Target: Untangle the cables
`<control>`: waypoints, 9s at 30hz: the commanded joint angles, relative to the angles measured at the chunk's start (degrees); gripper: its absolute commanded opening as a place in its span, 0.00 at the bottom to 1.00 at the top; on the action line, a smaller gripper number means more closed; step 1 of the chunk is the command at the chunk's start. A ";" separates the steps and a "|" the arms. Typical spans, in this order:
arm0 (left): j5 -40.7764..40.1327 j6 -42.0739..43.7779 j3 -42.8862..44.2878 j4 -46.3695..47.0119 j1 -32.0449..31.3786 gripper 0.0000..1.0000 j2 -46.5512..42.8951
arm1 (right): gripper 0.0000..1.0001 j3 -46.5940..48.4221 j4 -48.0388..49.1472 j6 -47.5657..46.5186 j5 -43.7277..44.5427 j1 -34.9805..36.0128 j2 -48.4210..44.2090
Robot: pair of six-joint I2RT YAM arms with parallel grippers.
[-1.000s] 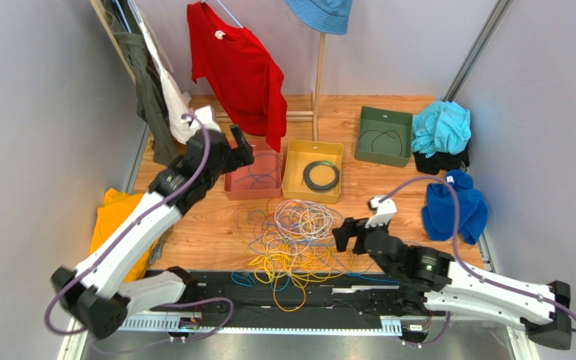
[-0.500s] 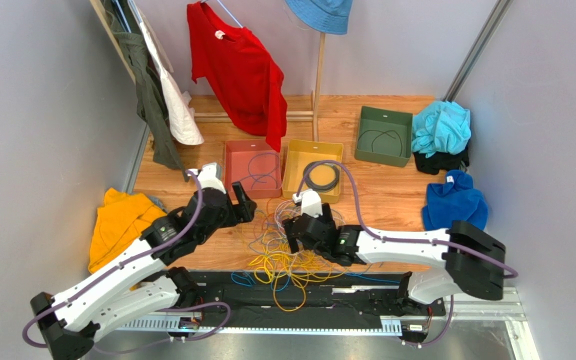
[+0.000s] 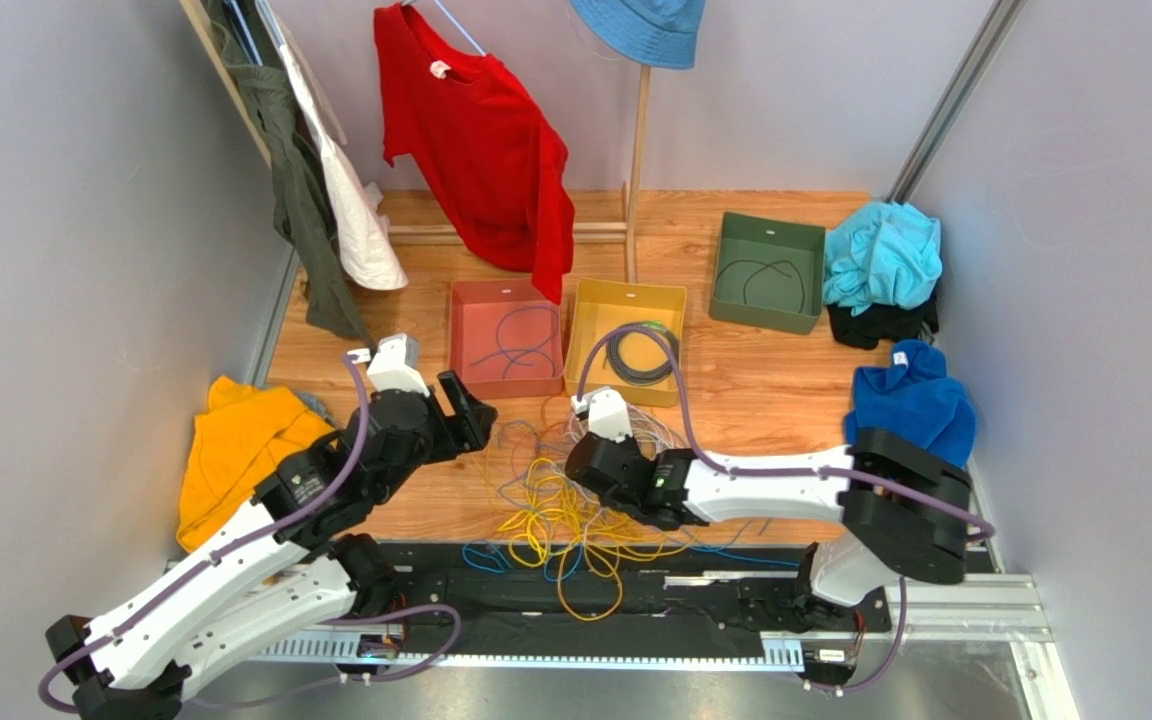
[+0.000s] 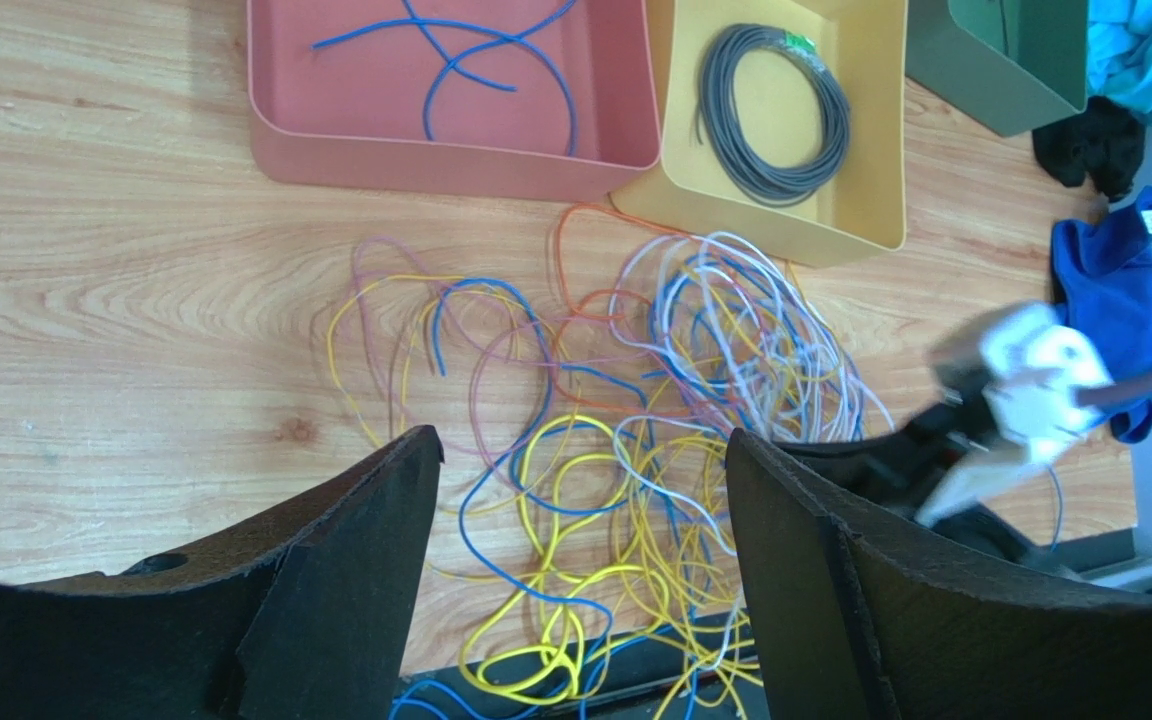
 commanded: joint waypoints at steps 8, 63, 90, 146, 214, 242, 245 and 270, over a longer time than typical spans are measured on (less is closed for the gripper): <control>4.63 5.45 3.50 5.98 -0.09 0.78 -2.92 | 0.00 23.91 -19.79 -10.11 11.86 9.38 -30.23; 30.56 10.73 -11.27 46.69 -0.44 0.00 0.86 | 0.00 21.67 -21.55 -2.03 -2.47 11.85 -40.61; 7.88 -0.68 -3.97 -11.67 -0.44 0.00 -10.94 | 0.00 19.74 -24.63 -2.12 2.54 11.94 -44.48; 23.97 10.38 -9.60 44.92 -8.79 0.49 6.13 | 0.00 16.92 -16.46 -2.38 -4.57 11.85 -38.33; 10.79 -12.49 -19.37 0.64 -8.79 0.00 -8.28 | 0.00 18.61 -28.24 -3.36 6.68 11.94 -47.47; -2.93 17.39 54.18 -19.23 -8.79 0.00 21.57 | 0.70 9.98 -15.51 -7.04 3.95 11.85 -43.16; -3.01 21.35 68.15 -22.21 -8.79 0.00 27.63 | 0.70 8.41 -12.17 -7.83 4.04 11.85 -43.77; 1.29 26.46 90.78 -25.82 -8.79 0.00 38.83 | 0.70 3.74 9.73 -18.20 -2.20 11.85 -32.71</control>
